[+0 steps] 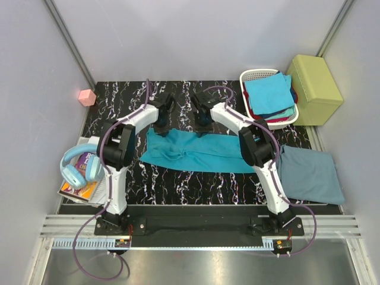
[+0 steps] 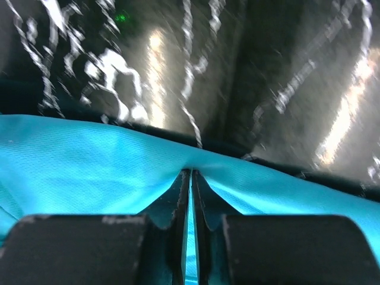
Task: Fold and stack the t-shirts
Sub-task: Fold the other side of the tshirt into a rectangle
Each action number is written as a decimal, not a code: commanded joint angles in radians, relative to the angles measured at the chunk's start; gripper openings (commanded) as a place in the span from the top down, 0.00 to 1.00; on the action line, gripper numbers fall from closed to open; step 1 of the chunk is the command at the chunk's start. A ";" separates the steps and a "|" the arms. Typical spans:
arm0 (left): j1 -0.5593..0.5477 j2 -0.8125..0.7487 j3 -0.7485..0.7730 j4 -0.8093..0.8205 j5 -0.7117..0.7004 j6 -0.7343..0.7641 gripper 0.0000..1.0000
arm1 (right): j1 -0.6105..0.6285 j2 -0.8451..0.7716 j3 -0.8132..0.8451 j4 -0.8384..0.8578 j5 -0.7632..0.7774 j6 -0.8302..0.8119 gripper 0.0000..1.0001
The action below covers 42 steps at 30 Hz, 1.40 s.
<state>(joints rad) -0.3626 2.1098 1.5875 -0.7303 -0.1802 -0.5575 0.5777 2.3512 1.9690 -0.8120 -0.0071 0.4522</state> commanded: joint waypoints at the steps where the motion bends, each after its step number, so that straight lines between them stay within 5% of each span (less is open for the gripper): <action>1: 0.040 0.073 0.066 -0.021 0.018 0.019 0.92 | 0.004 0.075 0.154 -0.035 -0.036 0.011 0.89; 10: 0.074 0.141 0.247 -0.090 0.007 0.059 0.88 | -0.021 0.154 0.346 -0.104 -0.045 0.006 0.89; 15: 0.071 -0.031 0.184 -0.046 -0.024 0.039 0.69 | -0.021 0.021 0.272 -0.090 0.030 -0.009 0.68; 19: 0.062 -0.137 0.163 -0.035 -0.021 0.038 0.64 | -0.021 -0.068 0.240 -0.088 0.052 -0.012 0.64; 32: -0.030 -0.197 -0.032 0.015 0.035 0.015 0.70 | -0.021 -0.351 -0.171 -0.015 0.125 -0.018 0.62; 42: -0.058 -0.252 -0.202 0.081 0.035 -0.018 0.73 | -0.021 -0.428 -0.302 0.016 0.154 -0.018 0.63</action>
<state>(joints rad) -0.4183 1.9053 1.4170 -0.7132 -0.1627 -0.5545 0.5602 2.0033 1.6783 -0.8352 0.1162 0.4442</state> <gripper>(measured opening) 0.279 0.370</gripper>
